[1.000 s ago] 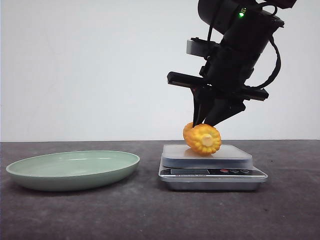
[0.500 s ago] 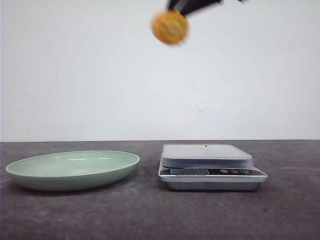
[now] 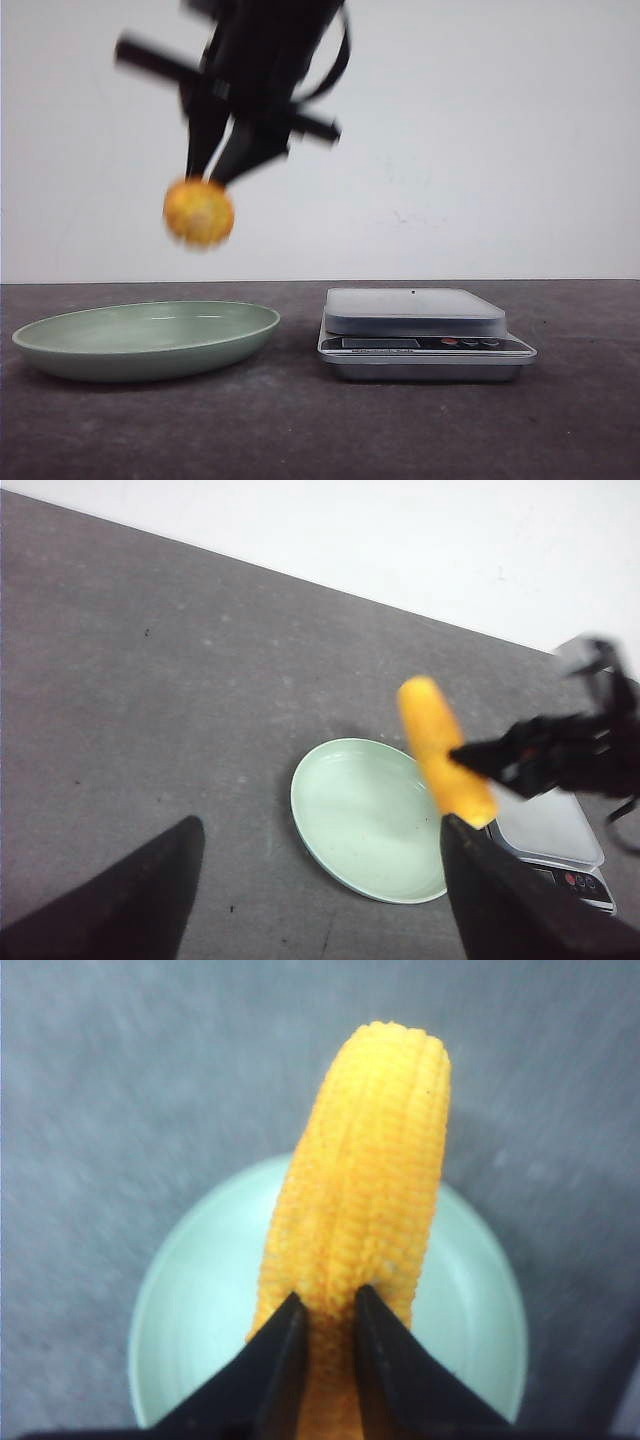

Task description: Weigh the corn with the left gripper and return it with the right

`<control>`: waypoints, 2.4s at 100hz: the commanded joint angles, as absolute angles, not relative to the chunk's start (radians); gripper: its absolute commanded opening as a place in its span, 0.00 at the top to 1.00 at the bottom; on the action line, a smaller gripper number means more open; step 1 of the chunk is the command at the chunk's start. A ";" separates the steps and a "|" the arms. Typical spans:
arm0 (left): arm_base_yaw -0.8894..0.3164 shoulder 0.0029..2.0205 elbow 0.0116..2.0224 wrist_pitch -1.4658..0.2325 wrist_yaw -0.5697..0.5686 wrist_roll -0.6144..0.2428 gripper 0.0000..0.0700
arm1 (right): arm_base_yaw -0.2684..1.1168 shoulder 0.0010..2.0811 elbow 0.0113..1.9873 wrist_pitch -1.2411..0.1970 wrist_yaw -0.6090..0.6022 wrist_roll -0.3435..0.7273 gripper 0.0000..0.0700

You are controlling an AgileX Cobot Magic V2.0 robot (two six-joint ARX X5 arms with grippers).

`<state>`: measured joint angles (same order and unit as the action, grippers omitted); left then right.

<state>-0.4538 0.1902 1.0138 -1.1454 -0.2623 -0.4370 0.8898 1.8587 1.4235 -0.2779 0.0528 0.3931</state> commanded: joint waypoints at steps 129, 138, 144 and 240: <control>-0.456 0.188 1.023 -1.089 -0.298 -0.364 0.39 | 0.548 0.767 1.421 -0.971 0.222 0.202 0.26; -0.456 0.189 1.013 -1.039 -0.291 -0.364 0.39 | 0.548 0.651 1.361 -1.023 0.241 0.227 0.26; -0.456 0.189 1.002 -1.017 -0.285 -0.364 0.39 | 0.547 0.562 1.300 -1.032 0.239 0.268 0.25; -0.456 0.190 0.842 -0.789 -0.231 -0.386 0.99 | 0.546 0.167 0.915 -0.934 0.243 0.327 0.98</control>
<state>-0.4538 0.1886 0.8337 -0.7963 -0.2329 -0.3847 0.5423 0.1707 0.9077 -0.9520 0.2398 0.3199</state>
